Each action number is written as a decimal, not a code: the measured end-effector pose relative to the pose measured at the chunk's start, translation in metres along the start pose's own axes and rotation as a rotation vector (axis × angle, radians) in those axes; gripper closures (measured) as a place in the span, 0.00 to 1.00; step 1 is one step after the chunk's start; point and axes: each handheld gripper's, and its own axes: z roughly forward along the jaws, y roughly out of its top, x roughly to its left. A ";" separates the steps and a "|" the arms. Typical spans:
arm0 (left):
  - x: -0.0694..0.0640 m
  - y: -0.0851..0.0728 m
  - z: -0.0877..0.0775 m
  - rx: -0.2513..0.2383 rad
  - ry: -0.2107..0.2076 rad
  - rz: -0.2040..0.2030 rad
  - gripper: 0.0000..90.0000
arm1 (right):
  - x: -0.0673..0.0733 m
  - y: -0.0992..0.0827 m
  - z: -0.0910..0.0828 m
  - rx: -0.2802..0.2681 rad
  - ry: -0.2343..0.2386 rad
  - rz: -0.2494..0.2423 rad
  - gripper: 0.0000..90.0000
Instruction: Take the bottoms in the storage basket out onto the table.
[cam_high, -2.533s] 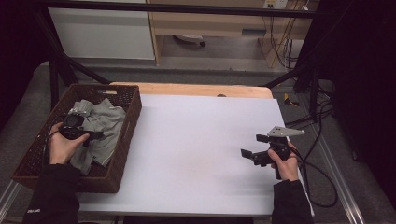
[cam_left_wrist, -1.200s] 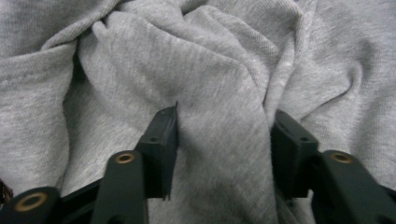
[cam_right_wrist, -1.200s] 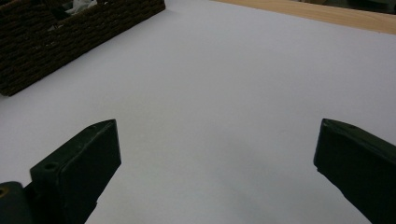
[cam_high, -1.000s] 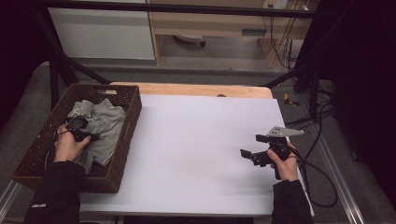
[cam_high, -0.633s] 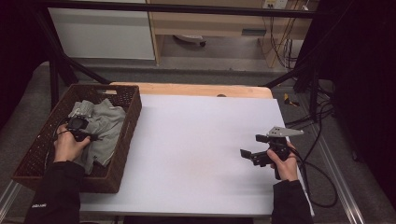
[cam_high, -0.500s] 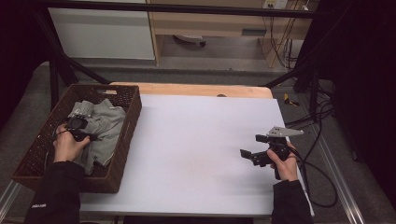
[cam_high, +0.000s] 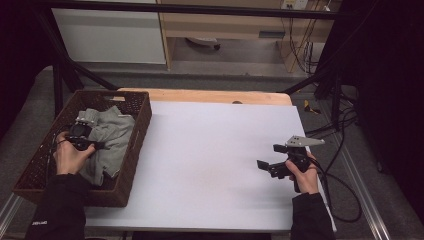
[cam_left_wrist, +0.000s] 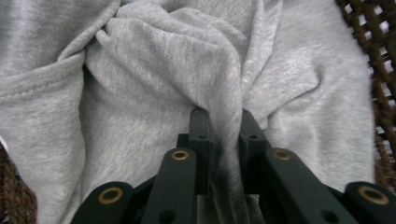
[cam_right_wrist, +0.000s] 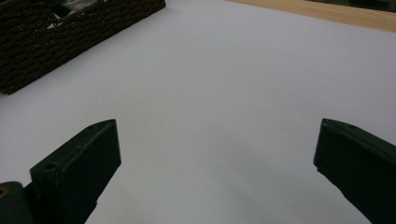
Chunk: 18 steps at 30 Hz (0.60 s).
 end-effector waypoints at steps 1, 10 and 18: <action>0.000 0.000 -0.001 -0.008 -0.008 -0.005 0.89 | 0.000 0.000 0.000 0.000 0.001 0.000 0.01; -0.004 0.000 -0.011 -0.064 -0.037 -0.008 0.89 | 0.000 0.000 -0.001 -0.005 -0.001 0.001 0.01; -0.005 0.001 -0.020 -0.109 -0.061 -0.006 0.89 | -0.001 0.000 0.000 0.003 -0.001 -0.001 0.01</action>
